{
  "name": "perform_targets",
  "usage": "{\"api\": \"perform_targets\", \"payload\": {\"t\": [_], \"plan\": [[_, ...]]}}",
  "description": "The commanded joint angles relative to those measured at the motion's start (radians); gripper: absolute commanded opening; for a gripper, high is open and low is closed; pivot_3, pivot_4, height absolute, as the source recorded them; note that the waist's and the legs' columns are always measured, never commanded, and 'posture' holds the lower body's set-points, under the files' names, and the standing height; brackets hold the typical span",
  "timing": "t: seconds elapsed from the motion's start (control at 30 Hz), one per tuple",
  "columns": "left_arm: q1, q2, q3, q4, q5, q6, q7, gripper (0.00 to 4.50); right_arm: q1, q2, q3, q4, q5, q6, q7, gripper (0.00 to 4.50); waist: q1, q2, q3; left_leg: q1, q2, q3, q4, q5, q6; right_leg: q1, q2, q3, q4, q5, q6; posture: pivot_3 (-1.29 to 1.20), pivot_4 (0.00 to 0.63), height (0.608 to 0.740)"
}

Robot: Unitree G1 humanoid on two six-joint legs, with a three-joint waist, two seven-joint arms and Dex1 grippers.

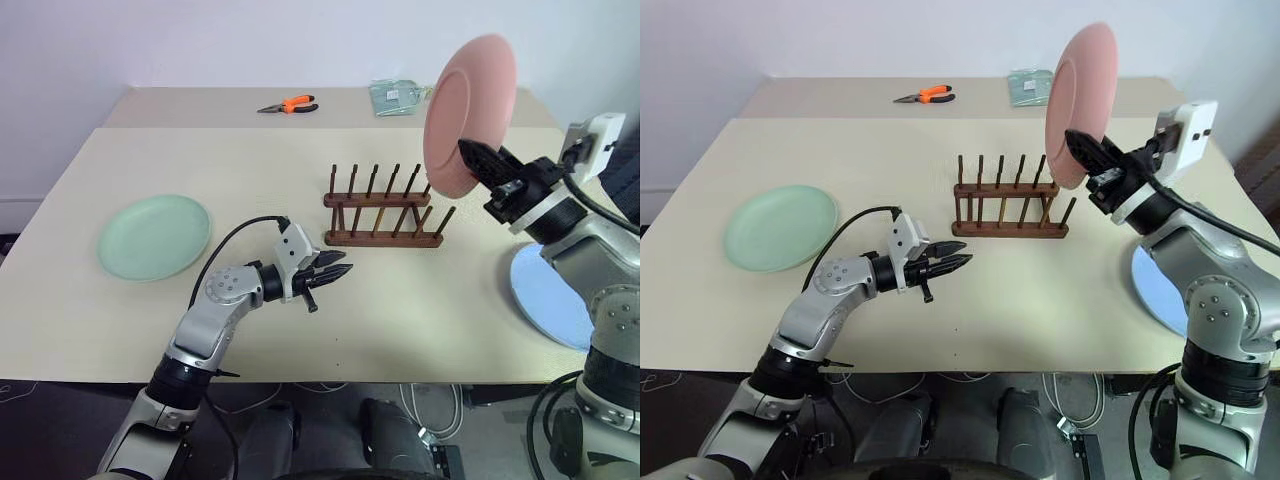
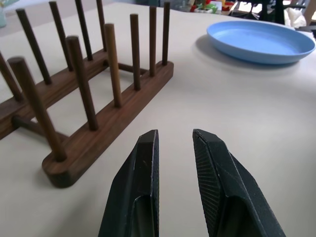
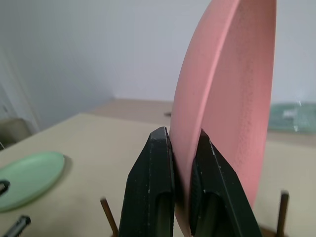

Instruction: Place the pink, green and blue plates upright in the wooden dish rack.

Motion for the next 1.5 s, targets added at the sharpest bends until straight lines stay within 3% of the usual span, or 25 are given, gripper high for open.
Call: {"api": "perform_targets", "payload": {"t": [0.03, 0.17, 0.27, 0.37, 0.43, 0.57, 0.7, 0.73, 0.83, 0.93, 1.03, 1.17, 1.37, 1.5], "plan": [[0.005, -0.002, 0.012, -0.046, -0.016, 0.0, 0.007, 1.05, -0.004, 0.009, -0.001, -0.007, 0.001, -0.002, -0.019, 0.04, -0.003, 0.0, 0.0, 0.0, 0.0, 0.0, 0.0, 0.0, 0.0, 0.0, 0.0, 0.0, 0.0, 0.0, 0.0, 0.0, 0.15, 0.74], [0.006, -0.004, 0.012, -0.051, -0.018, 0.005, 0.011, 1.05, -0.014, 0.011, 0.015, 0.066, -0.022, 0.009, -0.031, 0.04, -0.001, 0.0, 0.0, 0.0, 0.0, 0.001, 0.0, 0.0, 0.0, 0.0, 0.0, 0.0, 0.0, 0.0, 0.0, 0.0, 0.15, 0.74], [0.004, -0.003, 0.011, -0.05, -0.019, 0.007, 0.014, 1.05, -0.032, 0.002, 0.024, 0.094, -0.035, 0.009, -0.027, 1.07, 0.0, 0.0, 0.0, 0.0, 0.0, 0.001, 0.0, 0.0, 0.0, 0.0, 0.0, 0.0, 0.0, 0.0, 0.0, 0.0, 0.15, 0.74], [0.006, 0.001, 0.015, -0.052, -0.028, 0.02, 0.011, 1.05, -0.045, -0.03, 0.039, 0.097, -0.132, -0.055, -0.033, 2.5, 0.0, 0.0, 0.0, 0.0, 0.0, 0.001, 0.0, 0.0, 0.0, 0.0, 0.0, 0.0, 0.0, 0.0, 0.001, 0.0, 0.15, 0.74], [0.01, 0.007, 0.018, -0.059, -0.039, 0.034, 0.004, 1.05, -0.047, -0.051, 0.03, 0.099, -0.191, -0.101, -0.03, 2.5, 0.0, 0.0, 0.0, 0.0, 0.0, 0.001, 0.0, 0.0, 0.0, 0.0, 0.0, 0.0, 0.0, 0.0, 0.001, 0.0, 0.15, 0.74], [0.025, 0.029, 0.057, -0.085, -0.08, 0.055, -0.004, 2.38, -0.034, -0.137, -0.039, 0.116, -0.225, -0.14, 0.035, 2.57, 0.0, 0.0, 0.0, 0.0, 0.0, 0.001, 0.0, 0.0, 0.0, 0.0, 0.0, 0.0, 0.0, 0.0, 0.001, 0.0, 0.15, 0.74], [-0.009, 0.029, 0.237, -0.025, -0.071, 0.043, 0.169, 4.32, -0.038, -0.224, -0.055, 0.031, -0.191, -0.148, 0.148, 3.91, -0.002, 0.0, 0.0, 0.0, 0.0, 0.001, 0.0, 0.0, 0.001, 0.0, 0.0, 0.0, 0.0, -0.001, 0.002, 0.0, 0.15, 0.74], [-0.022, 0.031, 0.28, 0.003, -0.056, 0.039, 0.225, 4.5, -0.04, -0.235, -0.039, 0.002, -0.184, -0.143, 0.168, 4.39, -0.005, 0.0, 0.0, 0.0, 0.001, 0.001, 0.0, 0.0, 0.001, 0.0, 0.0, 0.0, 0.0, -0.002, 0.004, 0.0, 0.15, 0.74], [-0.067, 0.046, 0.413, 0.095, -0.015, 0.044, 0.404, 4.5, -0.03, -0.256, 0.044, -0.096, -0.192, -0.146, 0.231, 4.46, -0.009, 0.0, 0.0, 0.001, 0.002, 0.001, 0.0, 0.0, 0.001, 0.0, 0.002, 0.0, 0.001, -0.001, 0.006, 0.0, 0.15, 0.74], [-0.122, 0.094, 0.611, 0.202, 0.066, 0.126, 0.721, 4.5, -0.034, -0.237, 0.239, -0.181, -0.253, -0.164, 0.294, 4.46, -0.019, -0.002, 0.001, 0.001, 0.002, 0.001, 0.0, -0.001, 0.0, -0.001, 0.002, 0.0, 0.001, -0.001, 0.007, 0.0, 0.15, 0.74], [-0.119, 0.103, 0.719, 0.212, 0.099, 0.213, 0.905, 4.5, -0.034, -0.192, 0.389, -0.181, -0.347, -0.203, 0.308, 4.46, -0.025, -0.003, 0.001, 0.001, 0.002, -0.001, -0.001, -0.001, 0.0, -0.002, 0.003, -0.001, 0.002, -0.001, 0.008, 0.0, 0.15, 0.74], [-0.085, 0.059, 0.831, 0.13, 0.053, 0.323, 0.999, 4.5, -0.025, -0.132, 0.515, -0.146, -0.451, -0.259, 0.324, 4.46, -0.005, -0.006, 0.001, 0.0, -0.001, -0.001, 0.0, -0.001, 0.0, -0.001, -0.001, 0.0, 0.001, 0.001, 0.008, 0.0, 0.15, 0.74], [-0.075, -0.085, 1.012, 0.044, -0.136, 0.556, 1.065, 4.5, -0.023, -0.084, 0.537, -0.097, -0.506, -0.289, 0.344, 4.46, 0.004, -0.011, 0.001, -0.001, -0.002, -0.003, 0.002, -0.001, -0.001, 0.0, -0.001, -0.001, 0.001, 0.001, 0.008, 0.0, 0.15, 0.74], [-0.105, -0.15, 1.108, 0.047, -0.238, 0.582, 1.099, 3.2, -0.022, -0.072, 0.535, -0.076, -0.545, -0.303, 0.342, 4.5, 0.001, -0.01, 0.001, 0.001, -0.001, -0.002, 0.001, -0.001, -0.001, 0.0, 0.0, -0.001, 0.003, 0.001, 0.009, 0.0, 0.15, 0.74]]}}
